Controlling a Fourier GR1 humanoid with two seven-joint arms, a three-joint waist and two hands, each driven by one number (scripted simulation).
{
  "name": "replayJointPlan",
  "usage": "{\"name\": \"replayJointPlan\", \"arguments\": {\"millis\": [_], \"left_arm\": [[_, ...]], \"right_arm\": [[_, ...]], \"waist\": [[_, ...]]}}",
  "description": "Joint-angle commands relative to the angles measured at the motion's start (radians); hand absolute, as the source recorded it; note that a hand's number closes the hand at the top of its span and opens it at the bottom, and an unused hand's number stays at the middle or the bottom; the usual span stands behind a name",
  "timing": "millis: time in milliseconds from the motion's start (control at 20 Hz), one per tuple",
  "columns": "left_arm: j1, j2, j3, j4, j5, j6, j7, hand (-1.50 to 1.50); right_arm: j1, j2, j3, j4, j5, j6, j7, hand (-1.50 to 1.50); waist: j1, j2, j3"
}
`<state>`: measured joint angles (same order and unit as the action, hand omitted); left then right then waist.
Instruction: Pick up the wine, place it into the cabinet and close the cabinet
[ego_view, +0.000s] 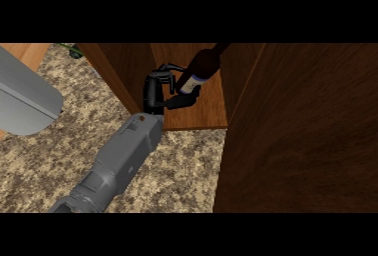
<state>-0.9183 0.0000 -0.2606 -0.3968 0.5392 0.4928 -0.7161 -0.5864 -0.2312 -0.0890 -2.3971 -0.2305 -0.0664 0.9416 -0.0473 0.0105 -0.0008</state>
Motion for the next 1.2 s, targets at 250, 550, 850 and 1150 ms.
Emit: {"name": "replayJointPlan", "arguments": {"millis": [250, 550, 850, 1150], "left_arm": [[-0.13, 0.01, 0.091, 0.185, 0.018, -0.067, -0.022, 1.5], [-0.159, 0.004, 0.07, 0.254, -0.03, 0.07, -0.057, 1.5], [-0.188, 0.005, 0.083, 0.315, -0.039, 0.107, -0.054, 1.5], [-0.22, 0.041, 0.079, 0.358, -0.053, 0.093, 0.011, 1.5]], "right_arm": [[0.026, 0.016, 0.032, -0.069, -0.002, -0.012, 0.016, -1.5], [-0.015, 0.004, 0.025, -0.077, -0.018, -0.031, 0.048, -1.5], [0.003, 0.012, 0.007, -0.014, -0.045, 0.008, -0.03, -1.5], [-0.013, 0.02, 0.044, -0.028, -0.024, -0.002, -0.012, -1.5]], "waist": [[-0.002, 0.004, 0.0], [-0.005, 0.003, 0.0], [-0.025, 0.017, 0.0], [-0.041, 0.023, -0.001]]}}
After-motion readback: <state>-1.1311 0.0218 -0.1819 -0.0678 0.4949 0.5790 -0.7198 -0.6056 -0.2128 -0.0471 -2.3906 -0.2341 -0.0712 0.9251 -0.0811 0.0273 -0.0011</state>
